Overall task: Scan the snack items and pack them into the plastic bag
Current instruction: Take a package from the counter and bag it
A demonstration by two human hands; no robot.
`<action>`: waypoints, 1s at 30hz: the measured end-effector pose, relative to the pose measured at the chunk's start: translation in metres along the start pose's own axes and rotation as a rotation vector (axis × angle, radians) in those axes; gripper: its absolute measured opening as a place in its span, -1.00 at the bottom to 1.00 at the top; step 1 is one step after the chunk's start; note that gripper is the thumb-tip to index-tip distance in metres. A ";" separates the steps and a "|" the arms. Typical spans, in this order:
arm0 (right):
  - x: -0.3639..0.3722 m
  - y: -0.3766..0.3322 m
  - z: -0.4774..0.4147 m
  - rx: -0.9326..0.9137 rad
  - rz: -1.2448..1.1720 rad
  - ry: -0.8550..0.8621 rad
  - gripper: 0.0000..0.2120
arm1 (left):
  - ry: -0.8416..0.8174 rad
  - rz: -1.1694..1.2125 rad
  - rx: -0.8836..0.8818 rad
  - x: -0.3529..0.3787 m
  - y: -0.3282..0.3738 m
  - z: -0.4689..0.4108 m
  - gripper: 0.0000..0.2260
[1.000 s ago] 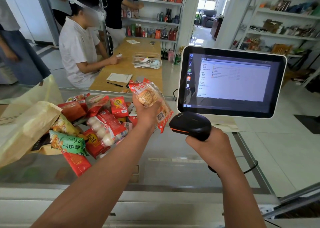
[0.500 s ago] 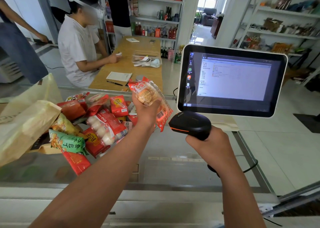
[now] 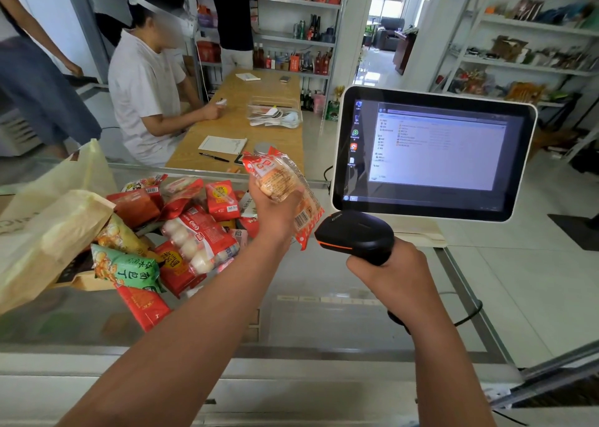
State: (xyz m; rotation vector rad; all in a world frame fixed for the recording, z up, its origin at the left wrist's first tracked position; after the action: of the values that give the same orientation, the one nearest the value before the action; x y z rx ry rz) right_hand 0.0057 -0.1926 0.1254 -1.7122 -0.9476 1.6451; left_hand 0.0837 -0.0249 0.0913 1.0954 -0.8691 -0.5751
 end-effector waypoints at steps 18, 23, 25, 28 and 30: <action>-0.003 0.005 0.004 0.003 -0.030 -0.016 -0.89 | 0.008 0.005 0.044 0.002 -0.002 0.005 -0.23; -0.003 0.010 0.005 0.009 -0.045 -0.025 -0.86 | 0.011 0.003 0.027 0.002 -0.005 0.007 -0.22; -0.002 0.013 0.006 0.016 -0.043 -0.028 -0.83 | 0.011 -0.005 0.023 0.002 -0.007 0.008 -0.21; 0.003 0.023 0.005 0.015 -0.023 -0.024 -0.86 | 0.011 -0.009 0.025 0.000 -0.012 0.006 -0.22; 0.009 0.034 0.003 0.048 0.011 -0.087 -0.86 | 0.006 -0.014 0.016 -0.004 -0.018 0.005 -0.22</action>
State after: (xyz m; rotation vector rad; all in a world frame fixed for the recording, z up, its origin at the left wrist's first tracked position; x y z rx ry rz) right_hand 0.0056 -0.2055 0.0925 -1.6279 -0.9332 1.7479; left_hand 0.0772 -0.0309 0.0743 1.1178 -0.8626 -0.5768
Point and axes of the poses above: each hand's wrist, its own z-axis away from the middle knuckle, its own x-axis out of the palm, y = z × x, the point moved 1 cm from there along -z, towards the middle knuckle, and after that the axes turned 1 degree about -x, right-handed, at the moved point
